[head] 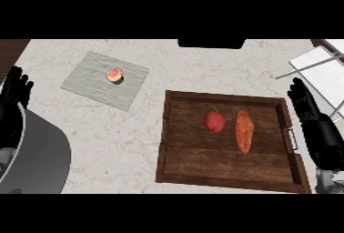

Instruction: Pick the bell pepper from the tray and place it in the tiered shelf

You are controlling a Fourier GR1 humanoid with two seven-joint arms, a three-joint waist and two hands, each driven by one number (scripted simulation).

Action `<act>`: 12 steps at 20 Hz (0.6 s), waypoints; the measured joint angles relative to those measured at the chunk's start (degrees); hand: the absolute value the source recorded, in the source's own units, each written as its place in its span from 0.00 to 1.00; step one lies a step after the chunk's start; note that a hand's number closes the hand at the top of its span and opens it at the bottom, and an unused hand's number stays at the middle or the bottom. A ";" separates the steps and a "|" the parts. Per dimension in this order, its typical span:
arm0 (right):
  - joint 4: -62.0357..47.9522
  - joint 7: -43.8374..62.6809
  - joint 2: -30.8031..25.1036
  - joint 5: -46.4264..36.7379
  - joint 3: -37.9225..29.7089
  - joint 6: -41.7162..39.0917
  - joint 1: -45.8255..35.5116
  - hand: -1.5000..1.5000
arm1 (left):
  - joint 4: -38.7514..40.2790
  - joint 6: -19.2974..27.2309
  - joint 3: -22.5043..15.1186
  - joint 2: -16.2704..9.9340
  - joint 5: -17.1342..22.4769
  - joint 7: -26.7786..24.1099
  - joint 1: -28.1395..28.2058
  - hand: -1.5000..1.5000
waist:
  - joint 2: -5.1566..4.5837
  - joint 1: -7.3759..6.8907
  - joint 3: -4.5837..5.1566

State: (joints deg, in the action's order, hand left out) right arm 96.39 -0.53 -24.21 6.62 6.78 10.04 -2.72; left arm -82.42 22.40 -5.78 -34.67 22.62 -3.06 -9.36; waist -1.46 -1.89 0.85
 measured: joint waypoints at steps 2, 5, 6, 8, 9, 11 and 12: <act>-0.35 2.68 0.46 -2.87 0.84 1.85 -3.25 1.00 | -0.13 0.03 0.21 0.44 -0.61 -0.78 -2.43 0.50 | 0.76 0.73 -0.66; -0.02 7.32 0.32 -9.73 1.87 6.87 -9.27 1.00 | 0.41 -2.39 -1.56 0.97 -0.32 1.17 -3.96 0.50 | 1.10 1.06 -0.77; -0.80 8.65 0.10 -12.43 2.01 8.56 -11.81 1.00 | 0.31 -3.40 -2.24 1.35 0.11 2.13 -5.06 0.50 | 1.07 1.00 -0.73; -3.37 12.18 -1.78 -17.93 -0.02 13.14 -12.14 0.00 | -0.01 -4.75 -3.36 1.21 0.48 3.00 -4.60 0.50 | 1.21 1.85 -0.73; -4.08 14.13 0.07 -18.38 -0.63 15.59 -12.75 0.00 | 0.06 -5.42 -3.91 1.43 0.62 3.35 -4.79 0.50 | 1.24 1.87 -0.85; -4.52 15.42 4.09 -18.24 -0.62 18.82 -13.95 0.00 | 0.25 -6.80 -4.71 1.91 0.84 4.00 -5.19 0.50 | 1.35 1.76 -1.07; -4.05 15.74 5.56 -18.06 -0.29 19.50 -14.46 0.00 | 0.40 -7.33 -5.00 2.06 0.78 4.39 -5.44 0.50 | 1.42 1.77 -1.16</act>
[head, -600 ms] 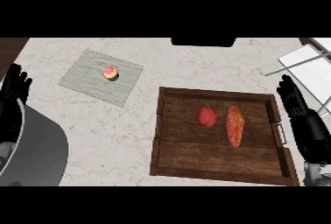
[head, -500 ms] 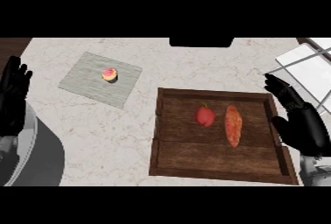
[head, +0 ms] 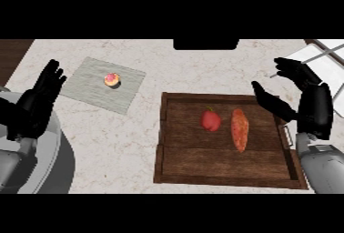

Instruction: Pick the bell pepper from the tray and place it in the tiered shelf

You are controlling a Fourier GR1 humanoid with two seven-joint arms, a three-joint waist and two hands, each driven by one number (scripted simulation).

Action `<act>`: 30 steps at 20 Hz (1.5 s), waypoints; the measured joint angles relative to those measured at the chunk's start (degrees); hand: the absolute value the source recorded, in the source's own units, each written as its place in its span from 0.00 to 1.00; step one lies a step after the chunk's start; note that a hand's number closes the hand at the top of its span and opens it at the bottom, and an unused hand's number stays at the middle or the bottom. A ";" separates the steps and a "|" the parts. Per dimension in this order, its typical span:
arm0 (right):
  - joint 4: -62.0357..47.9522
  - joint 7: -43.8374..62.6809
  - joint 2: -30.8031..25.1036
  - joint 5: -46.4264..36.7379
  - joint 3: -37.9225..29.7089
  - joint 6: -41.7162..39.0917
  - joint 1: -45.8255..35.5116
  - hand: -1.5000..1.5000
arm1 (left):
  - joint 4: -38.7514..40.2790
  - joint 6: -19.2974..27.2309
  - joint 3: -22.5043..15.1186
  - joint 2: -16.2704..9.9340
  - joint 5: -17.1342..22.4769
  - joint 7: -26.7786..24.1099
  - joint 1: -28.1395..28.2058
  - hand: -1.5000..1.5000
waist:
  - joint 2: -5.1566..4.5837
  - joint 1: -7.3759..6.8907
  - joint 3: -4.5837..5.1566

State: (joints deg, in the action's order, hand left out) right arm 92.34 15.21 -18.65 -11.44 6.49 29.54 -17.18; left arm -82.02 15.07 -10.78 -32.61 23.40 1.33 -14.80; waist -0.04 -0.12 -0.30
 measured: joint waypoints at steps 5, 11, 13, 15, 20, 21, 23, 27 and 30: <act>4.99 3.18 2.05 -0.97 3.62 -1.96 -1.67 0.00 | -1.50 -1.42 -0.22 1.07 0.02 2.60 -0.15 0.50 | 0.26 0.03 -0.04; 8.21 22.09 -1.11 -5.83 10.96 -11.11 -6.56 0.00 | -1.54 -3.08 0.81 1.28 0.84 3.94 -0.31 0.50 | 0.57 0.07 0.16; 7.09 28.56 -2.57 -7.59 13.76 -15.50 -8.93 0.00 | -1.26 -3.19 0.71 1.35 0.68 4.39 -0.72 0.50 | 0.55 -0.12 0.27; 5.53 33.59 -5.44 -10.02 16.73 -20.86 -11.15 0.00 | -1.11 -3.40 0.54 1.36 0.37 4.53 -1.01 0.50 | 0.55 -0.32 0.37; 1.50 44.67 -8.12 -16.12 24.70 -32.65 -18.23 0.00 | -1.15 -3.56 0.23 2.15 -0.20 4.88 -1.71 0.50 | 0.56 -1.26 0.51; 0.48 46.22 -7.44 -16.74 25.78 -34.28 -19.86 0.00 | -1.30 -3.66 0.38 2.30 -0.14 4.95 -1.71 0.50 | 0.55 -1.51 0.49; -1.90 48.63 -5.00 -17.92 27.64 -36.30 -22.87 0.00 | -1.24 -3.33 0.17 2.63 -0.57 5.41 -2.10 0.50 | 0.46 -1.55 0.37; -8.31 50.92 0.65 -19.66 29.37 -38.23 -27.77 0.00 | -1.15 -3.19 0.11 3.05 -1.24 5.43 -2.15 0.50 | 0.30 -1.52 0.13; -13.65 51.62 4.34 -20.48 29.94 -39.41 -29.82 0.00 | -0.93 -3.64 0.60 3.10 -1.17 5.15 -2.06 0.50 | 0.23 -1.41 0.04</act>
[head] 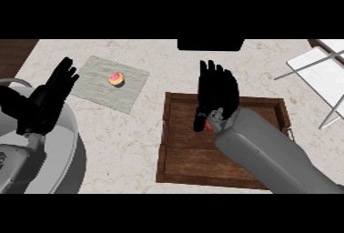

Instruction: Pick the bell pepper from the tray and place it in the tiered shelf

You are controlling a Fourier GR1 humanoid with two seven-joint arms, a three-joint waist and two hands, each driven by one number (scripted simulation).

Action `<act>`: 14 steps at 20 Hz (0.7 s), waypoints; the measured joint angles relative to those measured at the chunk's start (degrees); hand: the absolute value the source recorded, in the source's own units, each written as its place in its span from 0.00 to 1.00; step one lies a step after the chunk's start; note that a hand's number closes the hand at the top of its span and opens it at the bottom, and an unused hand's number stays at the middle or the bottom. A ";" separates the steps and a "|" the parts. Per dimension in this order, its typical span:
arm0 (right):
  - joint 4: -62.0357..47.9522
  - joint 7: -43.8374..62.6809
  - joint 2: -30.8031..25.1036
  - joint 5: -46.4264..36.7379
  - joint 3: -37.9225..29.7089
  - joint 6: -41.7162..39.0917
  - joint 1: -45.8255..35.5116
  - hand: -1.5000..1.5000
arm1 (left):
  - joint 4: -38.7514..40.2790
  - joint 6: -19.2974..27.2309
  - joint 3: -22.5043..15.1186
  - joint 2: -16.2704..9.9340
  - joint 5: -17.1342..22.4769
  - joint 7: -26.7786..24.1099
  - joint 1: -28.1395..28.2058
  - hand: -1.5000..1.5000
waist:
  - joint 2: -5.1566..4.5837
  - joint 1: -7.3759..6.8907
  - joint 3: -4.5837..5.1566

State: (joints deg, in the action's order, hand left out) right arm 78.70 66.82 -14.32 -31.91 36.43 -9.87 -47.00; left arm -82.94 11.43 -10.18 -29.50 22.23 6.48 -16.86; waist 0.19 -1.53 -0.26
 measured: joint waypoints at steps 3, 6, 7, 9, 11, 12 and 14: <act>-4.36 0.66 2.02 -0.55 0.66 -1.41 -0.99 0.00 | 0.04 -0.06 0.15 -0.04 -0.04 0.07 0.21 0.50 | 0.06 0.32 -0.10; -8.34 1.32 3.89 -1.41 1.22 -2.34 -1.65 0.00 | 0.07 0.19 0.20 0.02 -0.28 0.13 0.46 0.50 | 0.12 0.61 -0.18; -9.50 1.58 4.62 -1.86 1.47 -2.54 -1.74 0.00 | 0.09 0.11 0.26 0.19 -0.31 -0.16 0.62 0.50 | 0.17 0.71 -0.23; -11.70 1.47 5.36 -2.52 1.52 -3.04 -1.89 0.00 | -0.10 0.02 0.64 0.24 -0.17 -0.22 0.82 0.50 | 0.17 0.83 -0.24; -13.65 1.58 6.57 -3.17 1.73 -3.64 -2.21 0.00 | -0.47 0.13 0.49 0.39 -0.40 0.08 0.93 0.50 | 0.20 0.93 -0.23; -14.29 1.52 6.79 -3.41 1.69 -3.99 -2.24 0.00 | -0.44 0.00 0.60 0.50 -0.40 -0.16 1.10 0.50 | 0.24 1.08 -0.27; -15.23 1.73 7.64 -3.57 0.96 -4.64 -2.73 0.00 | -0.88 0.13 0.82 0.58 -0.43 0.31 1.34 0.50 | 0.30 1.22 -0.23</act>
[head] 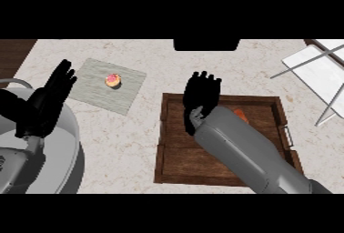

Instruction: Pick the bell pepper from the tray and place it in the tiered shelf

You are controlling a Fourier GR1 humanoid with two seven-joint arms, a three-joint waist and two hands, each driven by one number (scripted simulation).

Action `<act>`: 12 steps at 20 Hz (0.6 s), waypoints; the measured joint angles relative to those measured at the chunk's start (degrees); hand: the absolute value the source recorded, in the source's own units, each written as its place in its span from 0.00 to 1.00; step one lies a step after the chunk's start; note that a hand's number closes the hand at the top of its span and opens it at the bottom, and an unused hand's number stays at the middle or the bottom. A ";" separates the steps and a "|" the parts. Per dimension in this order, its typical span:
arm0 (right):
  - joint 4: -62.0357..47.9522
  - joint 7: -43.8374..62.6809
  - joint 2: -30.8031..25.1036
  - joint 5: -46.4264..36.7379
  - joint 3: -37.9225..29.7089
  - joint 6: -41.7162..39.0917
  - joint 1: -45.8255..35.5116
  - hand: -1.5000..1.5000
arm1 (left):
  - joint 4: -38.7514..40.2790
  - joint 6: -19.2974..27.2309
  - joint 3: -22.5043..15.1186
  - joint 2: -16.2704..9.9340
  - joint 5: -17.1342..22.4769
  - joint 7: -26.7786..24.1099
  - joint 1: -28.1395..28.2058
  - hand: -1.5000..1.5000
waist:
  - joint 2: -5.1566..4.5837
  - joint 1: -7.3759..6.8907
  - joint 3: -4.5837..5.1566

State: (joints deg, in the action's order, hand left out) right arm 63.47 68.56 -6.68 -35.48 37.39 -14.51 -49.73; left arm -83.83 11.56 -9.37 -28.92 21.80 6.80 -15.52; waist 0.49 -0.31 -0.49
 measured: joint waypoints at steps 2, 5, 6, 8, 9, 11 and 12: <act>-1.16 0.06 1.07 -0.71 -0.09 -0.36 0.21 0.00 | -0.29 -0.32 0.35 0.14 0.05 0.01 0.24 0.50 | 0.00 0.08 0.04; -2.77 0.02 2.70 -1.89 -0.32 -0.79 0.55 0.00 | -0.21 -0.44 0.75 -0.01 0.11 0.88 0.10 0.50 | -0.05 0.23 0.03; -2.70 0.02 3.14 -2.45 -0.04 -0.84 1.33 0.00 | -0.13 -0.40 0.83 -0.02 0.05 0.95 0.15 0.50 | -0.01 0.37 0.00; -3.26 -0.42 3.22 -3.44 -0.16 -0.99 2.49 0.00 | -0.28 -0.60 1.13 0.13 0.00 0.76 0.35 0.50 | -0.02 0.46 -0.01; -3.58 -0.62 3.42 -4.03 -0.40 -0.90 2.85 0.00 | -0.12 -0.77 1.31 0.27 0.00 0.50 0.35 0.50 | -0.04 0.48 -0.06; -3.37 -0.82 3.52 -5.15 -0.88 -0.81 3.86 0.00 | -0.71 -1.28 1.72 0.46 0.02 0.35 0.70 0.50 | -0.03 0.51 0.00; -3.24 -0.98 3.66 -5.63 -1.12 -0.85 4.24 0.00 | -0.45 -1.48 1.88 0.59 -0.04 0.07 0.65 0.50 | -0.02 0.57 -0.06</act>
State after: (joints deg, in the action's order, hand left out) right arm 60.23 67.58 -3.01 -41.12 36.27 -15.36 -45.49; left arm -84.28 10.08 -7.49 -28.33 21.76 6.87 -14.88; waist 0.48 0.26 -0.55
